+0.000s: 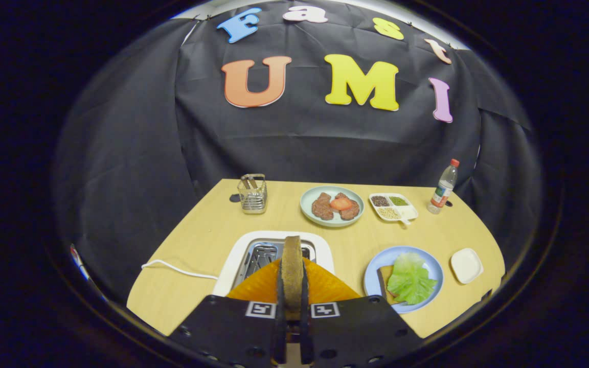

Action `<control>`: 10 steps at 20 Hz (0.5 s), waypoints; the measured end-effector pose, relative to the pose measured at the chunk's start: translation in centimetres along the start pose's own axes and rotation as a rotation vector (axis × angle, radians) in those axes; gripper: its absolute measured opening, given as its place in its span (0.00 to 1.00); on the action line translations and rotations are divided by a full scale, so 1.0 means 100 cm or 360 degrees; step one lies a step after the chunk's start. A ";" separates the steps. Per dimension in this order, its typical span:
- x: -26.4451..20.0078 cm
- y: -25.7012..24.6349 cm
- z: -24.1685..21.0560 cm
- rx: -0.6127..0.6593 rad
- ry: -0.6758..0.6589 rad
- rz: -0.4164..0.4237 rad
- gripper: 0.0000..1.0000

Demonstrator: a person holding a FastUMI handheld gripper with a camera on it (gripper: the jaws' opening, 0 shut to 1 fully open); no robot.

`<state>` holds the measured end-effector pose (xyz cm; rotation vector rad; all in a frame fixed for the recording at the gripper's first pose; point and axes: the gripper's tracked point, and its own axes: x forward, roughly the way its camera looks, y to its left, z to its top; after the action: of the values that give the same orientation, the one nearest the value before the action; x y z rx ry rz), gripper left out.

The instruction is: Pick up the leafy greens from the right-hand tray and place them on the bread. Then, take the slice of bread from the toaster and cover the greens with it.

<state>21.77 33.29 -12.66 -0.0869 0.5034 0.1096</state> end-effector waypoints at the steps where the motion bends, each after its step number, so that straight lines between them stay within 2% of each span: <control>1: -0.003 0.002 0.002 -0.0007 -0.0010 0.0017 0.12; 10: -0.063 -0.001 0.069 0.0028 -0.0247 0.0036 0.10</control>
<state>19.60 33.47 -3.59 -0.0548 0.3504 0.1332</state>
